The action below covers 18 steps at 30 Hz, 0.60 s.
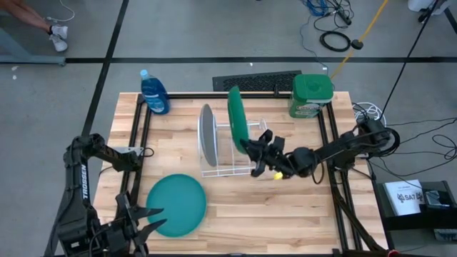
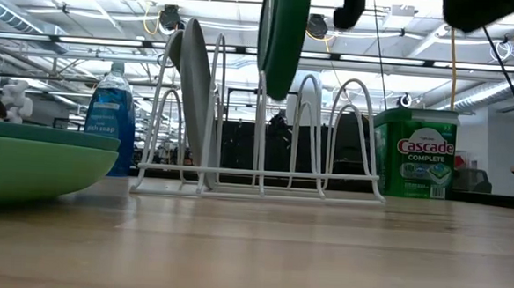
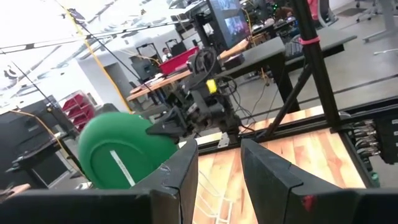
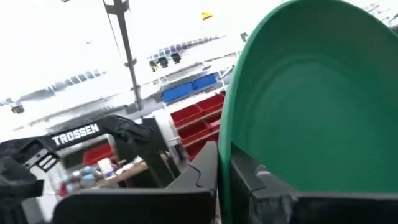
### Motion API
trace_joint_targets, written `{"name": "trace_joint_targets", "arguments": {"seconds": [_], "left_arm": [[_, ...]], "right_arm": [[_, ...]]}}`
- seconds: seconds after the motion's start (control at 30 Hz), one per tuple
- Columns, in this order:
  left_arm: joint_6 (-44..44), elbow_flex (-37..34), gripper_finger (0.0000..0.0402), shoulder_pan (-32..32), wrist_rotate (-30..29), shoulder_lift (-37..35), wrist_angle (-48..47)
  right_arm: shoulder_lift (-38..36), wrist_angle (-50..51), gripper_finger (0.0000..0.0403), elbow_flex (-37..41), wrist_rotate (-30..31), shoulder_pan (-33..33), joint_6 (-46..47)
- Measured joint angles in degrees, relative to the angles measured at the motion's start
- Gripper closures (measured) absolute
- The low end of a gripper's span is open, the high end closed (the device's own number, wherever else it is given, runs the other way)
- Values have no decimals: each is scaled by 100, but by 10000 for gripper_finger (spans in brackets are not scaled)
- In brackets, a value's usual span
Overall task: Sort dishes
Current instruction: Put the green plate into the dish rack
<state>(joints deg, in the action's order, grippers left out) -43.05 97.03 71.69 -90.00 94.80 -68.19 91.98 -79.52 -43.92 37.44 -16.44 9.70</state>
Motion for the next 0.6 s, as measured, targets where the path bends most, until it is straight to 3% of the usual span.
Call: {"name": "trace_joint_targets", "arguments": {"seconds": [0.2, 0.3, 0.5, 0.6], "left_arm": [[-12, 2, 278, -63, 0, -1, -104], [-20, 2, 278, -81, 0, -2, -128], [-165, 2, 278, -79, 0, -2, -139], [-164, 2, 278, -81, -2, -2, -139]], "right_arm": [[-6, -924, 402, 117, -670, -20, -156], [6, -898, 402, -27, -979, -33, -285], [21, -73, 402, -313, -759, -51, -51], [168, -208, 402, -474, -573, -66, 68]]}}
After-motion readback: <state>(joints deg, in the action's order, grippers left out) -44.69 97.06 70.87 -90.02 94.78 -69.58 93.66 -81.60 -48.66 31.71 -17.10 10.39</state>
